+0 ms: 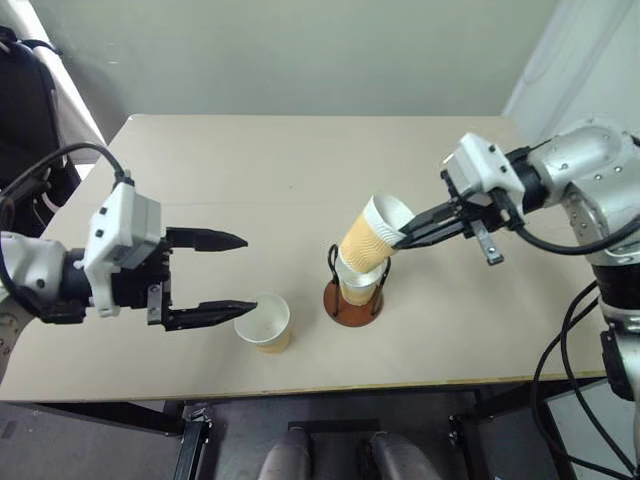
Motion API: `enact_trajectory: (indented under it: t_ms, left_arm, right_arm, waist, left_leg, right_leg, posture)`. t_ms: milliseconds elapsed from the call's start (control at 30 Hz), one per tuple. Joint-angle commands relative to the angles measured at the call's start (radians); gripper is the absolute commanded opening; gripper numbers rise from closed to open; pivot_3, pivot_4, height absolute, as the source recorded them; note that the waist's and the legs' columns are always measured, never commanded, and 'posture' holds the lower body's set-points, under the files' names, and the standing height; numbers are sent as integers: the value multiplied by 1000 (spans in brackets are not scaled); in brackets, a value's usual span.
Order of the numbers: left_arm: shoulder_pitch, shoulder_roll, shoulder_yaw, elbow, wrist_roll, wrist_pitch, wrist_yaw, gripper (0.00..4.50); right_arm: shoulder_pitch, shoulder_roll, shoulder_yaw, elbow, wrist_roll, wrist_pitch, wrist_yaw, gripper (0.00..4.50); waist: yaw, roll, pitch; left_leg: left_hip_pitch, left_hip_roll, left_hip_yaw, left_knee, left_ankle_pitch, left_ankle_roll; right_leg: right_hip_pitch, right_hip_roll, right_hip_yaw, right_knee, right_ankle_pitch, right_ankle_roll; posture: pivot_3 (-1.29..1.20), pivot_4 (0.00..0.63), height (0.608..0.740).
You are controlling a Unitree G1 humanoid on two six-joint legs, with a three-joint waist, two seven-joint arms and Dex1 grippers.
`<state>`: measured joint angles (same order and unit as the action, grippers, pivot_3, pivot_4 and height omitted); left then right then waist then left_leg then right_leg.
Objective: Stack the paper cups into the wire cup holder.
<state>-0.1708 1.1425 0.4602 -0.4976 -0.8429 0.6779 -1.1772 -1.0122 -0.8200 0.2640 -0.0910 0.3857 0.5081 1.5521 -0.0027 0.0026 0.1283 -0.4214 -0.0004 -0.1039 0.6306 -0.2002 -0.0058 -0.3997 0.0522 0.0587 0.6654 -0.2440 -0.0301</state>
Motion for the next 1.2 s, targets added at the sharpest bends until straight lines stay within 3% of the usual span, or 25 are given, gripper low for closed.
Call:
enact_trajectory:
  t_ms: [33,233,333,700,800,933,1200]
  left_arm:
    - [4,11,46,-28,-11,1,4,4500]
    - [13,9,53,-34,-11,2,11,4500]
    - [15,10,53,-29,-9,0,11,4500]
    - [-18,30,16,-7,3,-18,-21,4500]
    - [-17,58,-15,-15,23,-31,-64,4500]
    - [59,127,-115,-50,139,-103,-162,4500]
    - [-67,111,-342,-17,225,-174,-205,4500]
  right_arm:
    - [-19,19,20,-1,-58,-50,-25,7]
    - [-46,57,38,54,-114,-80,-33,7]
    - [-48,59,41,66,-124,-88,-23,547]
    - [-60,42,-10,62,-97,-72,-6,4454]
    - [-62,9,-101,32,35,43,29,4454]
    - [38,-146,-298,5,448,225,62,4454]
    - [192,-204,-440,-77,509,308,-21,4454]
  waist:
    - [0,0,0]
    - [0,0,0]
    - [1,0,0]
    - [2,0,0]
    - [3,0,0]
    - [17,-1,0]
    - [5,-1,0]
  left_leg:
    - [0,0,0,0,0,0]
    - [-1,0,0,0,0,0]
    - [-1,0,0,0,-1,0]
    - [-2,0,0,0,-1,0]
    - [-3,0,0,0,-1,0]
    - [-6,-1,0,0,-1,0]
    - [-1,0,1,0,-5,-3]
  right_leg:
    - [0,0,0,0,0,0]
    - [-1,0,0,0,0,0]
    - [-1,0,0,-1,0,0]
    - [-1,0,0,-1,0,0]
    - [-1,0,0,-2,0,0]
    - [-2,0,0,-4,-1,-1]
    - [0,1,1,-1,-4,-1]
  posture:
    - [0,150,740]
    - [0,150,740]
    - [0,150,740]
    - [0,150,740]
    - [0,150,740]
    - [0,150,740]
    - [0,150,740]
